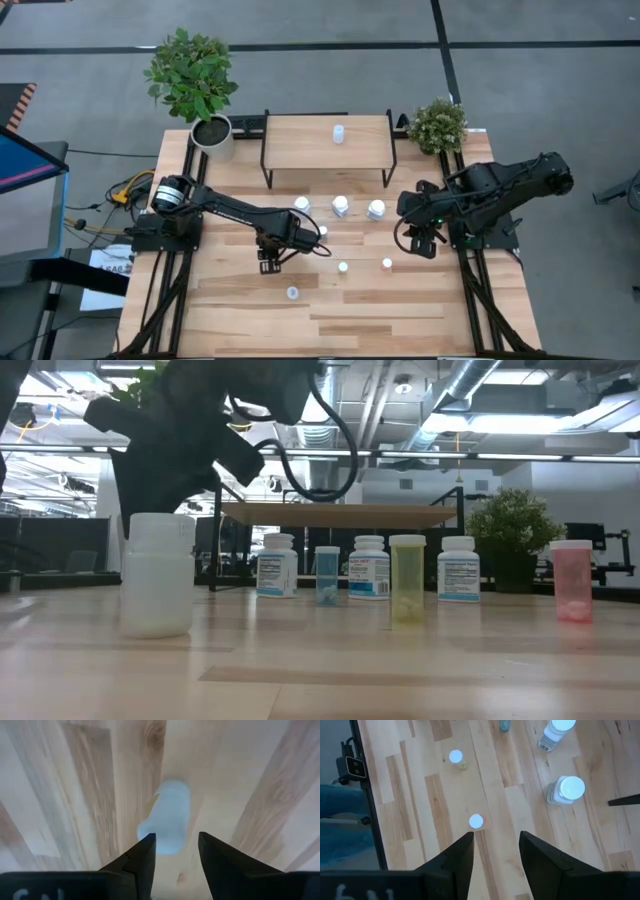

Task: Pick and place medicine bottles onto shelf by color
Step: Put the top white pill bottle on the shelf

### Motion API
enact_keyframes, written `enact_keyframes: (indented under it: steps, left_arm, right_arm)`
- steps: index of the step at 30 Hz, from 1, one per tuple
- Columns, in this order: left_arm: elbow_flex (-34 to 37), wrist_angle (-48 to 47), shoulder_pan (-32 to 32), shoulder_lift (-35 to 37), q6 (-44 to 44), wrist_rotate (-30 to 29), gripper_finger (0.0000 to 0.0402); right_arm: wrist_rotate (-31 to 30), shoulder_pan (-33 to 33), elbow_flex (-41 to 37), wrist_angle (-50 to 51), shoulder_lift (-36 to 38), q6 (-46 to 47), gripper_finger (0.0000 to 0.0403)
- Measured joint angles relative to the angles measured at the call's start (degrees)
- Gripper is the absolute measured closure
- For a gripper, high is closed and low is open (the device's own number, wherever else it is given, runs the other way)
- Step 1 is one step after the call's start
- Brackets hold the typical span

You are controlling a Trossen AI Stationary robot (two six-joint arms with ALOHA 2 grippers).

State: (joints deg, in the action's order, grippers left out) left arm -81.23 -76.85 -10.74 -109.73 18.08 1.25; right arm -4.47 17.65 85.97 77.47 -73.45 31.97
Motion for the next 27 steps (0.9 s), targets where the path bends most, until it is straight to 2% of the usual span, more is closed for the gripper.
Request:
enact_keyframes:
  steps: [7,17,21,27]
  left_arm:
    - [0.0,1.3,0.0,0.1,-1.7,1.1,0.0281]
    - [-3.4,-4.0,0.0,2.6,-1.3,2.5,0.0395]
    - [-3.5,-3.2,0.0,3.9,0.7,3.1,0.0385]
    - [-3.5,-4.8,0.1,3.9,2.8,4.8,0.0325]
  right_arm:
    - [0.0,0.0,0.0,0.1,0.0,1.2,0.0223]
    - [0.0,0.1,0.0,0.1,0.0,1.2,0.0223]
    - [0.0,0.1,0.0,0.0,0.0,1.1,0.0223]
    - [0.0,0.1,0.0,0.0,0.0,1.0,0.0223]
